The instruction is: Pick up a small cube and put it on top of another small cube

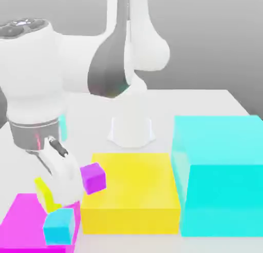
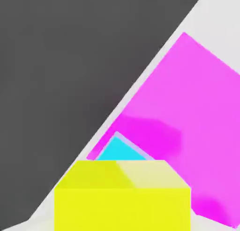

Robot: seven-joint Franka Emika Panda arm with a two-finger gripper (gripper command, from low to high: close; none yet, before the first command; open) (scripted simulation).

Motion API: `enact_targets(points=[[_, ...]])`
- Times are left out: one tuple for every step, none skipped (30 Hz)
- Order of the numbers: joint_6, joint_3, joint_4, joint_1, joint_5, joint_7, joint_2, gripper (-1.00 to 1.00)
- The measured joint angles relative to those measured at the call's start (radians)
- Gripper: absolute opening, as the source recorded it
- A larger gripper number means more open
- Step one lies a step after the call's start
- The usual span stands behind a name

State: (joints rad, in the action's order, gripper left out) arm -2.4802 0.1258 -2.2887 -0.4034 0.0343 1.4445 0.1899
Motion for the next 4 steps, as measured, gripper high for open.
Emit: enact_targets(points=[[-0.018,-0.001,-0.004,0.002,0.004,0.003,0.015,1.0],[-0.018,-0.001,-0.004,0.002,0.004,0.003,0.015,1.0],[-0.018,-0.001,-0.004,0.002,0.004,0.003,0.015,1.0],[-0.018,-0.001,-0.004,0.002,0.004,0.003,0.015,1.0]])
